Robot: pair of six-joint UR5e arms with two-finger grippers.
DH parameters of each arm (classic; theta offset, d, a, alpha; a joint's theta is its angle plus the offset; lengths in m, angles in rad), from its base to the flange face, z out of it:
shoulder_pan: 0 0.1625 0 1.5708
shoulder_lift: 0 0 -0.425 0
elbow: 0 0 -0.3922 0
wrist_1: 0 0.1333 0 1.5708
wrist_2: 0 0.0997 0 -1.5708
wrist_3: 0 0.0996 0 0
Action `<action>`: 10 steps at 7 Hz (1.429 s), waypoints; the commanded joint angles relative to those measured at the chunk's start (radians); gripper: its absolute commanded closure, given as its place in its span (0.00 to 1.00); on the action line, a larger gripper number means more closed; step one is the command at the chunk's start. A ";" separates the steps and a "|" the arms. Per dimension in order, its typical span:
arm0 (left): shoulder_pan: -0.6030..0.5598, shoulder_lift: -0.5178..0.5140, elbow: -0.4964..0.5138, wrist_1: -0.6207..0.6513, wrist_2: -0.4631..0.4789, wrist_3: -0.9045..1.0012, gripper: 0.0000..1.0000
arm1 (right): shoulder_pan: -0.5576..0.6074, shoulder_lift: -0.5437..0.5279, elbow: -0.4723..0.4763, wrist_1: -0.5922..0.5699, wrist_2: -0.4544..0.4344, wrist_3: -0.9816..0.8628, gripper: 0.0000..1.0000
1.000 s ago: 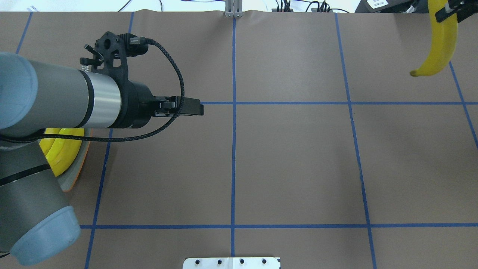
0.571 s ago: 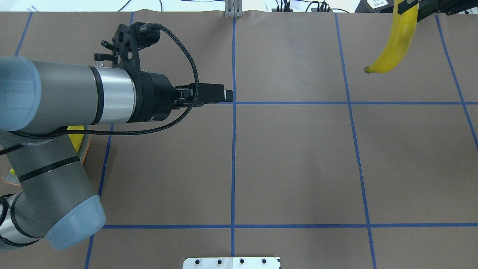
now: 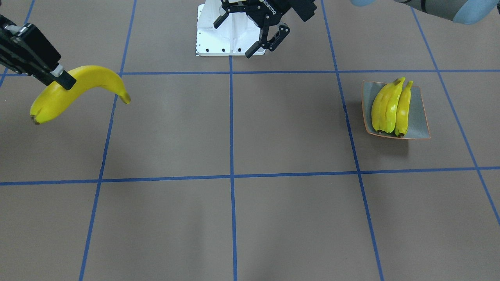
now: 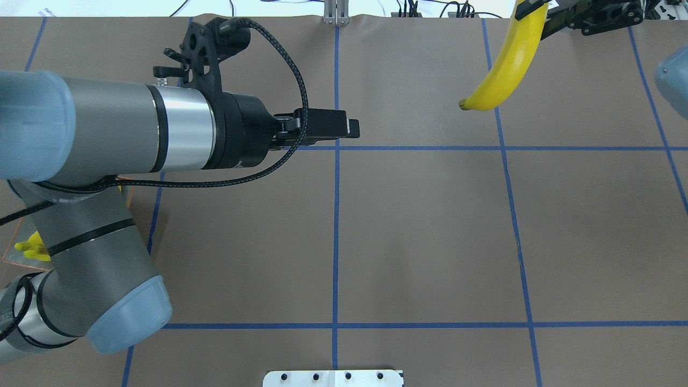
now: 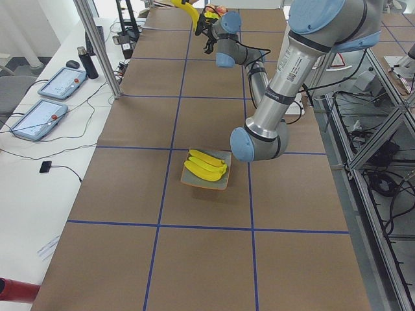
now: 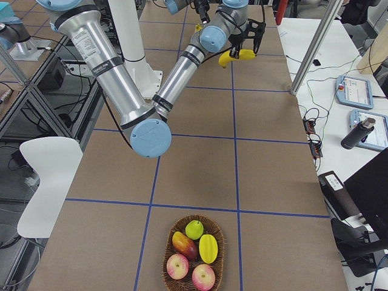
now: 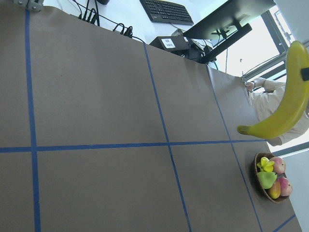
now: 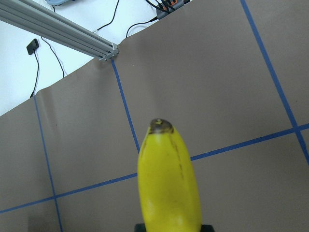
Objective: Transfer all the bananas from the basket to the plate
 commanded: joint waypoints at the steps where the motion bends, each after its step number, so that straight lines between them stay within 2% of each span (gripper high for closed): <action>1: 0.002 -0.035 0.013 -0.009 0.001 -0.015 0.00 | -0.038 0.025 0.027 0.002 0.001 0.011 1.00; 2: 0.002 -0.070 0.028 -0.011 0.001 -0.015 0.00 | -0.060 0.056 0.027 0.002 0.001 0.011 1.00; 4: 0.005 -0.090 0.036 -0.014 -0.002 -0.013 0.00 | -0.104 0.061 0.031 0.088 0.004 0.003 1.00; 7: 0.029 -0.101 0.036 -0.058 -0.002 -0.013 0.00 | -0.173 0.062 0.041 0.157 0.002 -0.005 1.00; 10: 0.043 -0.118 0.041 -0.078 -0.002 -0.010 0.00 | -0.189 0.067 0.045 0.199 0.005 0.004 1.00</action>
